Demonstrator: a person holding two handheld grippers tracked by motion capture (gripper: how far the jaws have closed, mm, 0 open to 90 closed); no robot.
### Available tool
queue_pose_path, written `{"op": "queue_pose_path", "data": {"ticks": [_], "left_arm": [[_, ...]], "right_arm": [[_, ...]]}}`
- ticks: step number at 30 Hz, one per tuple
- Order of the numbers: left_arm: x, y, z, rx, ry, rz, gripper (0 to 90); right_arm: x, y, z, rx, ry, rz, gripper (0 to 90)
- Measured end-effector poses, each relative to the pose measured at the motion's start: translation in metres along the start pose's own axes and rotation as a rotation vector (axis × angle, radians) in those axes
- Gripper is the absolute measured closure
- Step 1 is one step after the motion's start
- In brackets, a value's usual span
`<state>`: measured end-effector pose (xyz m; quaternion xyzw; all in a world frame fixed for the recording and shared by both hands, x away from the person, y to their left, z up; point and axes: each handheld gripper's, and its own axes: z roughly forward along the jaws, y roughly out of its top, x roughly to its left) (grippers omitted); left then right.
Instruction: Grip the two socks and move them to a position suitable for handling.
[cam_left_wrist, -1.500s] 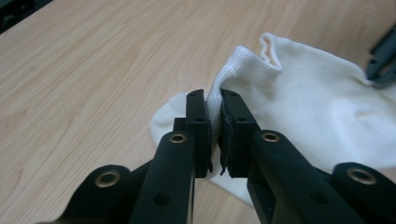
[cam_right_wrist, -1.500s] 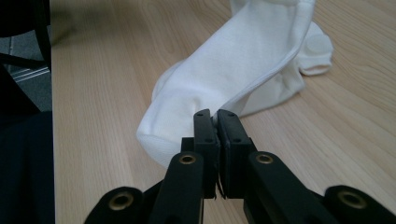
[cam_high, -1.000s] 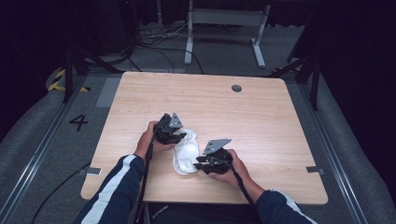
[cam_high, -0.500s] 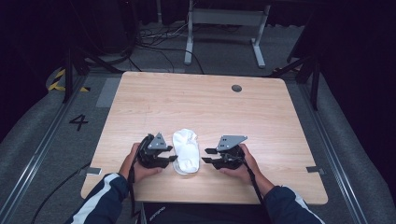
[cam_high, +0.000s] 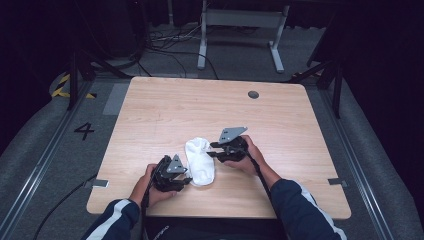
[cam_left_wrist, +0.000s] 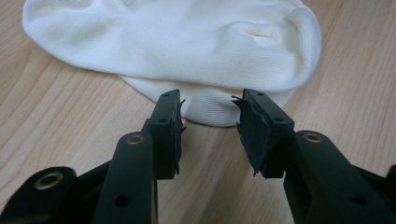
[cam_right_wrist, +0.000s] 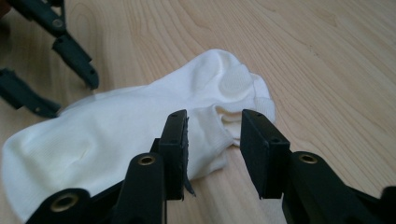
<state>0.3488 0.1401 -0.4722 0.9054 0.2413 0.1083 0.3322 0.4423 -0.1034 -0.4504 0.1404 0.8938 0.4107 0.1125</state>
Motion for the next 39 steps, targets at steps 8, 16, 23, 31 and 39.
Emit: {"op": "queue_pose_path", "data": {"ticks": [8, 16, 23, 31, 39], "left_arm": [[-0.005, 0.010, 0.010, -0.009, -0.062, 0.012, 60.9], [-0.009, 0.016, 0.014, -0.002, -0.097, 0.048, 61.0], [-0.011, 0.022, 0.020, -0.001, -0.118, 0.073, 61.1], [-0.013, 0.027, 0.024, -0.001, -0.135, 0.091, 61.1], [-0.024, 0.025, 0.016, 0.040, -0.158, 0.146, 50.0]], "right_arm": [[-0.009, -0.015, 0.010, 0.106, 0.009, 0.002, 77.7], [0.000, -0.031, -0.005, 0.134, 0.044, -0.008, 83.5], [0.027, -0.029, -0.024, 0.061, 0.122, -0.027, 78.8], [0.054, -0.038, -0.026, 0.119, 0.157, -0.054, 80.9], [0.078, -0.046, -0.049, 0.124, 0.148, -0.010, 68.6]]}}
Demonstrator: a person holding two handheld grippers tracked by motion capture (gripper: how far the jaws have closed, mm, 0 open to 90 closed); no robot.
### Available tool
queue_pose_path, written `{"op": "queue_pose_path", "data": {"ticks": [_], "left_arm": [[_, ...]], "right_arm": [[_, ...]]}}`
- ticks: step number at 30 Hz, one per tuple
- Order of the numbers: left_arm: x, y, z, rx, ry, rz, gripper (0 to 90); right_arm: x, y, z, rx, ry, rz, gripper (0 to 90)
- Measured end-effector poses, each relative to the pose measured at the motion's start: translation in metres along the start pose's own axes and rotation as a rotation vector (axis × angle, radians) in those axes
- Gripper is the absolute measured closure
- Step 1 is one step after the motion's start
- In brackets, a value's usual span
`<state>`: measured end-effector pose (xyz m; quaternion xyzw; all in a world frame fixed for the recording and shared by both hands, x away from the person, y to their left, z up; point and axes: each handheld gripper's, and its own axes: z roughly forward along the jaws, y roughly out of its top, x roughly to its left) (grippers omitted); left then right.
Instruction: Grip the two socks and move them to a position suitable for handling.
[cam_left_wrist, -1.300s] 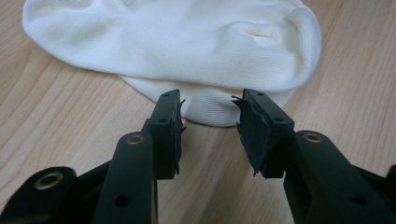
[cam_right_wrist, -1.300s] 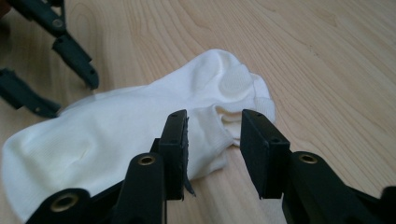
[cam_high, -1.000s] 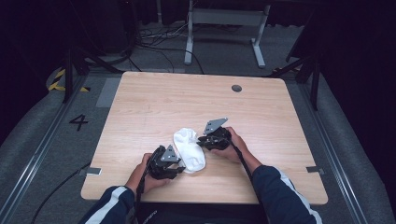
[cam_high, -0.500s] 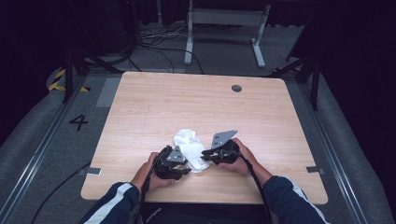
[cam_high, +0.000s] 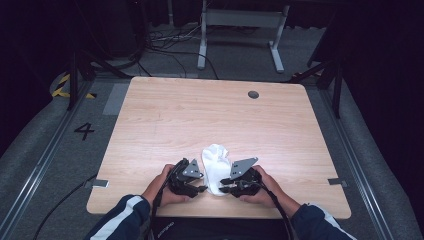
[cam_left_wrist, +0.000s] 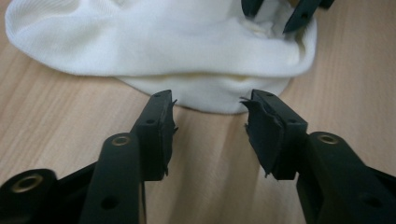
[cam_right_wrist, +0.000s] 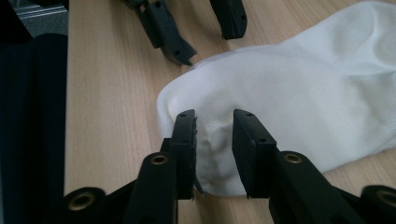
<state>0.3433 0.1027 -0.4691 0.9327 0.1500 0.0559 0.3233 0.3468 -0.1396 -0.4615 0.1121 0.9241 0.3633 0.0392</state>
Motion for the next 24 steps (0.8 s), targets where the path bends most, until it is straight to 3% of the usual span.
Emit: {"op": "queue_pose_path", "data": {"ticks": [2, 5, 7, 9, 11, 14, 16, 18, 20, 22, 24], "left_arm": [[-0.003, -0.001, -0.002, 0.002, 0.003, 0.007, 46.3], [-0.013, 0.001, -0.010, -0.024, -0.003, 0.028, 44.9], [-0.022, 0.009, -0.014, -0.074, -0.008, 0.056, 44.4], [-0.026, 0.014, -0.015, -0.087, -0.011, 0.069, 44.8], [-0.032, 0.022, -0.012, -0.104, -0.012, 0.093, 45.5], [-0.041, 0.034, -0.002, -0.095, -0.052, 0.156, 48.1], [-0.043, 0.038, 0.005, -0.084, -0.077, 0.162, 50.4], [-0.042, 0.038, 0.011, -0.068, -0.081, 0.157, 52.9], [-0.039, 0.037, 0.017, -0.057, -0.085, 0.148, 56.0], [-0.034, 0.034, 0.022, -0.040, -0.091, 0.152, 57.5], [-0.030, 0.029, 0.024, -0.047, -0.100, 0.115, 61.4]], "right_arm": [[0.000, 0.002, -0.010, -0.026, -0.026, -0.015, 66.7], [-0.006, 0.005, -0.021, -0.069, -0.054, 0.004, 66.1], [-0.020, 0.011, -0.036, -0.117, -0.129, 0.015, 66.5], [-0.024, 0.013, -0.038, -0.130, -0.130, 0.024, 67.0], [-0.036, 0.019, -0.040, -0.136, -0.164, 0.034, 67.7], [-0.056, 0.030, -0.030, -0.102, -0.190, 0.045, 72.3], [-0.067, 0.034, -0.018, -0.071, -0.197, 0.050, 74.0], [-0.070, 0.036, -0.014, -0.063, -0.195, 0.055, 74.1], [-0.083, 0.038, 0.004, -0.016, -0.200, 0.072, 72.6], [-0.089, 0.038, 0.012, -0.001, -0.206, 0.088, 72.1], [-0.093, 0.038, 0.018, -0.002, -0.184, 0.107, 70.4]]}}
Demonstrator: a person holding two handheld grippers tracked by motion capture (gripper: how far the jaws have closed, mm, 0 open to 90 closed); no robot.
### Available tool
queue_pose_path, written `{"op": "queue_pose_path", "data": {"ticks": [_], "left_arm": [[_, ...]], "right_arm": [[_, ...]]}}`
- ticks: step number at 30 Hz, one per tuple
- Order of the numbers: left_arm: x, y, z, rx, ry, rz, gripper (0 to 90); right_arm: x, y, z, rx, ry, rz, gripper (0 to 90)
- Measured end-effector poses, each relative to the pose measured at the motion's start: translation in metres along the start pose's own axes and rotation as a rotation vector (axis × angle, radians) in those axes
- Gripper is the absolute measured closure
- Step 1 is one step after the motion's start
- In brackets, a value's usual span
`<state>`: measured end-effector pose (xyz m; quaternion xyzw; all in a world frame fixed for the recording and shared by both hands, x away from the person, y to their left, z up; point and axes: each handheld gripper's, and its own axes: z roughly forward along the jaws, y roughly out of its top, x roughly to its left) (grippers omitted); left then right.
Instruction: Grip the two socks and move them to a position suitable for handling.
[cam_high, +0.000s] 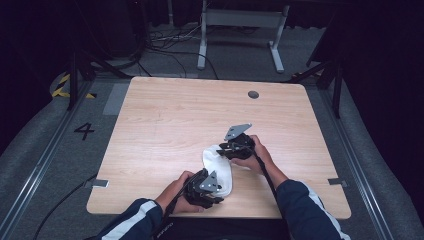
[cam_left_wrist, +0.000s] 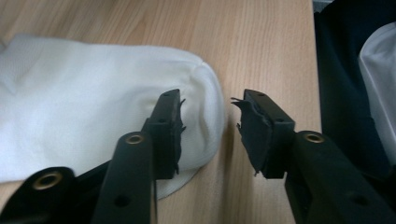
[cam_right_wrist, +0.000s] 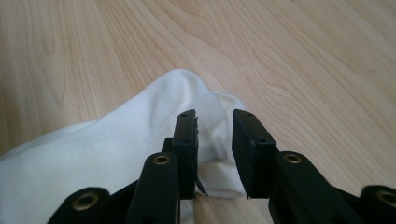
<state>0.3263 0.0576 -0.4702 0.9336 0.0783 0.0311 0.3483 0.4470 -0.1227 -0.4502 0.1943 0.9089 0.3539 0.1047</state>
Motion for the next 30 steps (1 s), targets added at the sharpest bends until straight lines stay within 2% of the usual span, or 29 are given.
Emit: {"op": "queue_pose_path", "data": {"ticks": [3, 4, 5, 6, 7, 9, 11, 15, 17, 19, 20, 24, 26, 30], "left_arm": [[0.002, 0.000, -0.001, 0.005, 0.002, 0.012, 67.7], [0.002, 0.000, -0.001, -0.001, 0.013, 0.024, 70.6], [0.002, 0.000, -0.001, -0.001, 0.013, 0.024, 73.2], [0.001, 0.000, -0.002, 0.004, 0.018, 0.026, 75.5], [0.001, 0.000, -0.003, -0.002, 0.023, 0.035, 75.5], [-0.001, 0.002, -0.009, -0.004, 0.029, 0.054, 82.1], [-0.002, 0.003, -0.011, -0.008, 0.037, 0.059, 83.8], [0.000, 0.003, -0.022, -0.023, 0.059, 0.078, 84.9], [0.003, 0.002, -0.032, -0.030, 0.075, 0.071, 85.0], [0.004, 0.002, -0.034, -0.038, 0.078, 0.071, 85.1], [0.005, 0.001, -0.038, -0.049, 0.082, 0.062, 85.3], [0.007, 0.001, -0.040, -0.036, 0.088, 0.073, 85.5], [0.007, 0.000, -0.040, -0.015, 0.104, 0.084, 85.7], [0.006, -0.002, -0.036, -0.007, 0.083, 0.065, 85.6]], "right_arm": [[-0.002, 0.000, 0.007, 0.014, 0.003, 0.015, 70.7], [-0.003, -0.001, 0.013, 0.045, -0.004, 0.013, 75.7], [-0.003, -0.001, 0.013, 0.045, -0.004, 0.013, 75.7], [-0.002, -0.002, 0.015, 0.053, 0.009, 0.011, 81.2], [-0.002, -0.002, 0.015, 0.053, 0.009, 0.011, 81.2], [-0.001, -0.001, 0.013, 0.047, -0.005, -0.001, 87.4], [0.000, 0.000, 0.012, 0.042, -0.007, 0.000, 88.0], [0.000, 0.001, 0.000, 0.004, -0.015, -0.001, 89.0], [0.000, 0.002, -0.010, -0.027, -0.021, 0.003, 89.1], [0.000, 0.002, -0.014, -0.035, -0.023, 0.006, 89.2], [-0.001, 0.002, -0.021, -0.043, -0.036, 0.016, 89.2], [-0.003, 0.000, -0.032, -0.057, -0.045, 0.027, 89.2], [-0.005, -0.002, -0.033, -0.067, -0.051, 0.032, 89.2], [-0.004, -0.003, -0.023, -0.054, -0.054, 0.022, 89.1]]}}
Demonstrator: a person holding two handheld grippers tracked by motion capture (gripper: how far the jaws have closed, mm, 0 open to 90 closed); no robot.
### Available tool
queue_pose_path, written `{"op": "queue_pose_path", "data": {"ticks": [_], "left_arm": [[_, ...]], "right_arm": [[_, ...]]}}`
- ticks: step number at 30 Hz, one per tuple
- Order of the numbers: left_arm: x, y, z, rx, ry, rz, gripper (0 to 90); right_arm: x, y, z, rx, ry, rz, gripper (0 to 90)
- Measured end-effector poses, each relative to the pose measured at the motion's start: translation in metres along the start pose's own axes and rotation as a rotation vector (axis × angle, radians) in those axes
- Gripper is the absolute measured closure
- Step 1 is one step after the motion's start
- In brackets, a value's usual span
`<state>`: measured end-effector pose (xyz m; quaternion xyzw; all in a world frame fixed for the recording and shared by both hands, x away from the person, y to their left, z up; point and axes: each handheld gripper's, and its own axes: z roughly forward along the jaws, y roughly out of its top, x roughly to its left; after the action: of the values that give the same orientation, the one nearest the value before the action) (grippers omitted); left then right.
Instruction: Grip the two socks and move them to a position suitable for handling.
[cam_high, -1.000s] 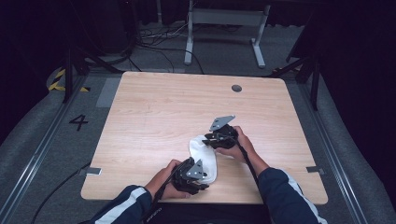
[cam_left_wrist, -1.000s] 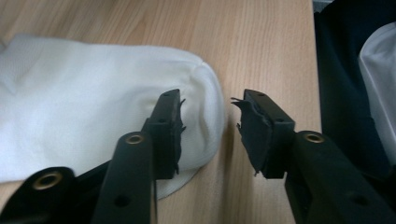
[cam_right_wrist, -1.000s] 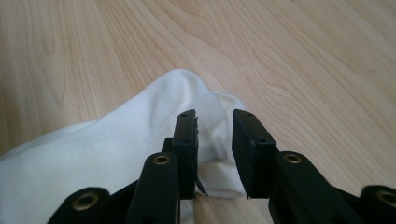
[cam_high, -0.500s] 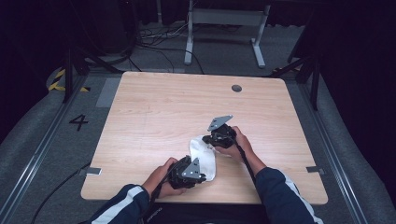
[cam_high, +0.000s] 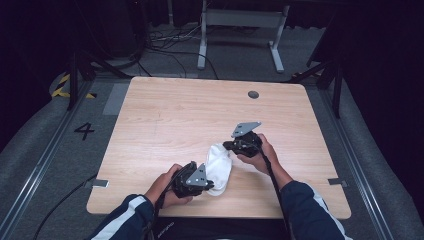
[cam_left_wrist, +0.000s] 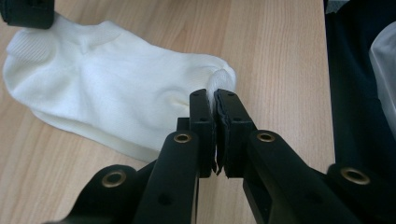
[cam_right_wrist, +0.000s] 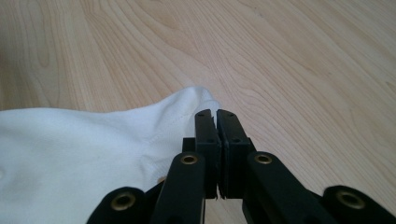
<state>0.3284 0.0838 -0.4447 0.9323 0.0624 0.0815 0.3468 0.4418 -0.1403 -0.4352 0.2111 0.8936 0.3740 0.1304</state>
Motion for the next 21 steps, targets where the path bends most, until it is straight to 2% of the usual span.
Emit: {"op": "queue_pose_path", "data": {"ticks": [3, 8, 13, 15, 17, 21], "left_arm": [[-0.001, -0.002, 0.011, 0.023, -0.028, -0.005, 84.8], [-0.002, -0.002, 0.020, 0.051, -0.031, -0.002, 82.3], [-0.001, -0.006, 0.023, 0.051, -0.048, -0.038, 80.1], [-0.001, -0.006, 0.023, 0.049, -0.047, -0.038, 80.1], [-0.003, -0.003, 0.021, 0.059, -0.023, -0.012, 80.2], [-0.002, -0.003, 0.018, 0.065, -0.024, -0.018, 80.4]], "right_arm": [[0.001, -0.002, 0.009, 0.026, -0.014, -0.015, 88.9], [-0.001, -0.009, 0.021, 0.057, -0.038, -0.003, 88.3], [-0.001, -0.016, 0.028, 0.081, -0.043, 0.005, 86.7], [-0.002, -0.018, 0.026, 0.072, -0.048, 0.000, 86.2], [-0.003, -0.017, 0.020, 0.059, -0.048, 0.001, 88.6], [-0.004, -0.015, 0.008, 0.022, -0.028, -0.001, 90.0]]}}
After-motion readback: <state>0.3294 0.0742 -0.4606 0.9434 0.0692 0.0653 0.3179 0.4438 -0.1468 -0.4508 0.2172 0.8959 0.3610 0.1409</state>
